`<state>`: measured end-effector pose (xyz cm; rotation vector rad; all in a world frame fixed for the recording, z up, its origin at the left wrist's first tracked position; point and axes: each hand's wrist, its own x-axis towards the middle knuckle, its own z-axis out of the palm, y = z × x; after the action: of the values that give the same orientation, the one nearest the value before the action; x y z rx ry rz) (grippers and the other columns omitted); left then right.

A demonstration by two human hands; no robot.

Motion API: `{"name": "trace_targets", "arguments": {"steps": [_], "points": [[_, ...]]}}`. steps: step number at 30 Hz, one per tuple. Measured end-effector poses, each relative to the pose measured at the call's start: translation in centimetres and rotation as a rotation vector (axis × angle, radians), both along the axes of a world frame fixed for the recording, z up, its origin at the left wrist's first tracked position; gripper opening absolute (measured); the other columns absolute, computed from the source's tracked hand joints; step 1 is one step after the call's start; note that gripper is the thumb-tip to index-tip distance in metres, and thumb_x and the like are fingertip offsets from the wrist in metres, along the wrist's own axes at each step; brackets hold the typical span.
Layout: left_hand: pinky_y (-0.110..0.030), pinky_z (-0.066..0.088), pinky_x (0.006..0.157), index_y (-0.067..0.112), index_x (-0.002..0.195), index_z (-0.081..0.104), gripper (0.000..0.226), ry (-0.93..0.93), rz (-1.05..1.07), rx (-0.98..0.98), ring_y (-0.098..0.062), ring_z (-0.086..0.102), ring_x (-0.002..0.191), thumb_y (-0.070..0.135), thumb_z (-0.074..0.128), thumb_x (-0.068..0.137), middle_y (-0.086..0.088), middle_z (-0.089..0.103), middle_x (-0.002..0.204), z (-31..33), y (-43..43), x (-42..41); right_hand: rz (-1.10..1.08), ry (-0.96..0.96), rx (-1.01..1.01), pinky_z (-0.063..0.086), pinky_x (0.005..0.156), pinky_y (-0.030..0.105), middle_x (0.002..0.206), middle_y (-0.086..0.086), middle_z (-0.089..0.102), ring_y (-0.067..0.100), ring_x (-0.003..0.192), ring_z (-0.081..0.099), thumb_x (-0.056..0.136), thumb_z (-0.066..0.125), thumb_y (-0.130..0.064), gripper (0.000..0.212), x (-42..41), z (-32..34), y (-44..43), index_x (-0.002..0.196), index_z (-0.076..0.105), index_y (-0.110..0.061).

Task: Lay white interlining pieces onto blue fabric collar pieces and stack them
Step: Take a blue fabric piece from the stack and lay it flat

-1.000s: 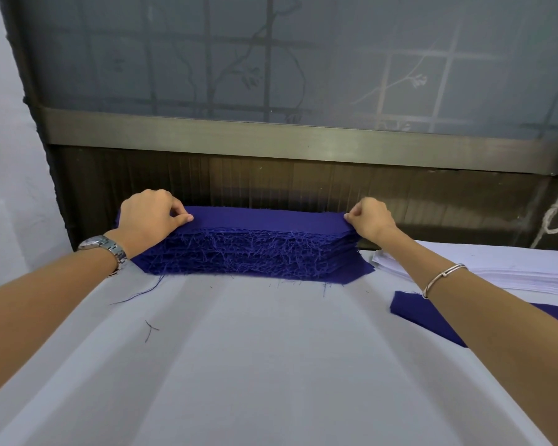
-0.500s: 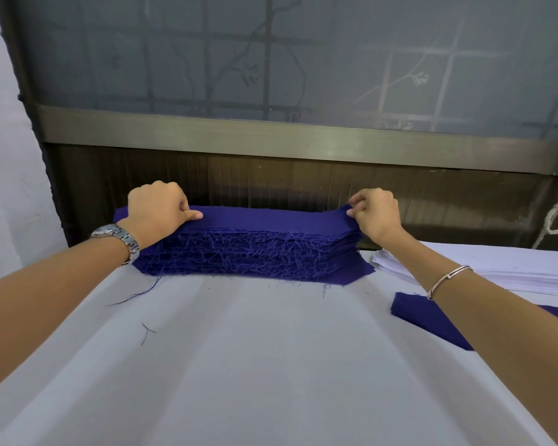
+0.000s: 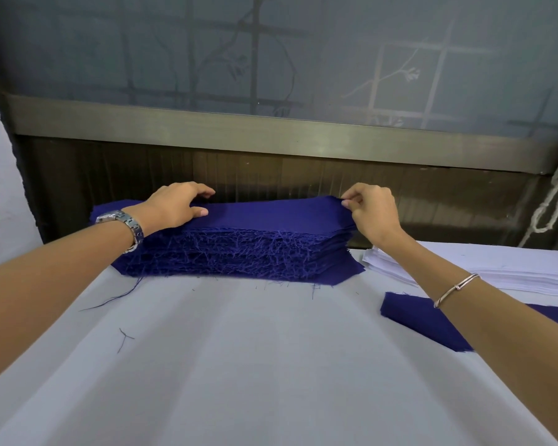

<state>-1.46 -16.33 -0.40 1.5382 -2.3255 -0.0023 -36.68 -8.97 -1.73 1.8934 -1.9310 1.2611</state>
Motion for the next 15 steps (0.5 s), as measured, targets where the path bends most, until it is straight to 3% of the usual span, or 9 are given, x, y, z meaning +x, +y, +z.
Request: {"name": "trace_targets", "arguments": {"steps": [5,10,15], "points": [[-0.049,0.029,0.118,0.021,0.152,0.036,0.066,-0.013,-0.073,0.05,-0.024,0.04,0.141,0.006,0.063,0.094,-0.001,0.049,0.149,0.4,-0.8,-0.3,0.03,-0.183,-0.089,0.053,0.093,0.036,0.126,0.003,0.058,0.014,0.109,0.054,0.095,0.067,-0.012,0.006,0.1,-0.4,0.5,0.099,0.071,-0.011],[-0.044,0.038,0.11,0.023,0.137,0.056,0.05,-0.077,-0.091,-0.117,-0.024,0.055,0.126,0.014,0.07,0.09,-0.003,0.063,0.133,1.0,-0.2,-0.4,0.273,-0.454,-0.086,0.058,0.084,0.038,0.1,0.001,0.068,0.023,0.102,0.065,0.099,0.059,-0.008,0.019,-0.1,-0.8,1.6,0.09,0.061,-0.025],[-0.04,0.047,0.095,0.02,0.117,0.071,0.029,-0.177,-0.046,-0.343,-0.024,0.066,0.102,0.033,0.068,0.091,-0.005,0.073,0.109,0.9,1.1,1.8,0.294,-0.474,-0.112,0.058,0.09,0.047,0.1,0.005,0.07,0.025,0.1,0.067,0.098,0.061,-0.008,0.013,-0.3,-1.0,2.1,0.096,0.063,-0.02]]}}
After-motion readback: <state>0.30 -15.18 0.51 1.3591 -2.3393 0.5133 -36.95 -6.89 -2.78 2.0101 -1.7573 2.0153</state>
